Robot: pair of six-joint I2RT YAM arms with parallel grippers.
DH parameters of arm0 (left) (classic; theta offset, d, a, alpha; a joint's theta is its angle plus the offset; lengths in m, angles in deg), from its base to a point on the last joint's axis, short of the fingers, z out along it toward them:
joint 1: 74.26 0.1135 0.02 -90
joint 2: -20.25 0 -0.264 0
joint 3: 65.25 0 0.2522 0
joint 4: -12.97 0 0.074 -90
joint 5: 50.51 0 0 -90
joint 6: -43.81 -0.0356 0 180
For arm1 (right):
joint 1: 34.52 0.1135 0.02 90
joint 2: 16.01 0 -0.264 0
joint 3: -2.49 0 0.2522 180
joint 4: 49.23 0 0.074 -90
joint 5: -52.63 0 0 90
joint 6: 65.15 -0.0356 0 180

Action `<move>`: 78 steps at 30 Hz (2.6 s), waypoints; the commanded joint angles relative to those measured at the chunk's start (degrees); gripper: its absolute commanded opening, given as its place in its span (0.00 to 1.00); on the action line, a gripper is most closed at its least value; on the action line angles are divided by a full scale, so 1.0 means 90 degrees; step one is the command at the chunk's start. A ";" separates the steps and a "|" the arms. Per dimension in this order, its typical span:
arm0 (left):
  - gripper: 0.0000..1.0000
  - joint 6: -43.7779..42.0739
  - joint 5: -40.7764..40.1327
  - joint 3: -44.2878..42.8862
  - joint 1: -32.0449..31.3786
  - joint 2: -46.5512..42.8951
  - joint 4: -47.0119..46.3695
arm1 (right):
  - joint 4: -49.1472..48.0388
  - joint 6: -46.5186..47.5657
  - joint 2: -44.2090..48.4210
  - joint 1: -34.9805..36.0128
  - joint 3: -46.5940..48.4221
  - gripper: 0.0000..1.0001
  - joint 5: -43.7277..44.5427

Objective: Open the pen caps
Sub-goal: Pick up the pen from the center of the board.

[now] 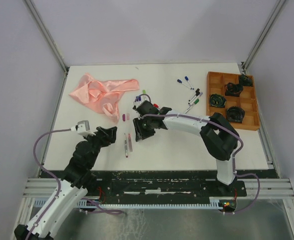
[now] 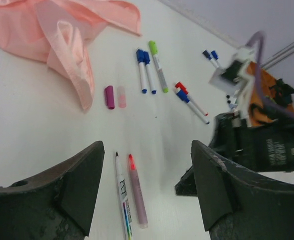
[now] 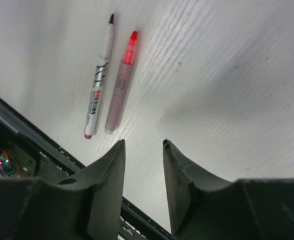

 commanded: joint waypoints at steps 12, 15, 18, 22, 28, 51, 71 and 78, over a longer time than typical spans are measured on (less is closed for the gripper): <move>0.62 0.0639 -0.0234 -0.0465 -0.0026 0.2454 0.0123 | 0.0003 0.3738 0.3071 -0.2144 -0.0464 0.45 -0.3580; 0.34 0.0700 -0.0418 -0.0552 -0.0024 0.2991 0.0243 | -0.0087 0.4134 0.4023 -0.2413 -0.0904 0.49 -0.3270; 0.08 0.0794 -0.0672 -0.0654 -0.0025 0.3370 0.0472 | -0.0620 0.4123 0.4826 -0.2749 -0.1506 0.59 -0.3171; 0.03 0.0862 -0.0756 -0.0730 -0.0028 0.3978 0.0598 | -0.0918 0.4108 0.5121 -0.3249 -0.1893 0.60 -0.3484; 0.03 0.0836 -0.0209 -0.0810 -0.0028 0.4425 0.0416 | -0.1127 0.3929 0.5177 -0.3701 -0.2128 0.60 -0.4022; 0.55 -0.0827 0.0938 -0.2675 0.0008 0.6063 -0.1302 | -0.0820 0.4191 0.5444 -0.3858 -0.2032 0.60 -0.4109; 0.53 -0.2100 0.0394 -0.8542 0.0066 1.1547 0.1574 | -0.0497 0.4527 0.5429 -0.3858 -0.1899 0.59 -0.4007; 0.39 -0.2120 0.0353 -0.8692 0.0138 1.1881 0.1703 | -0.0451 0.4572 0.5428 -0.3858 -0.1887 0.59 -0.4002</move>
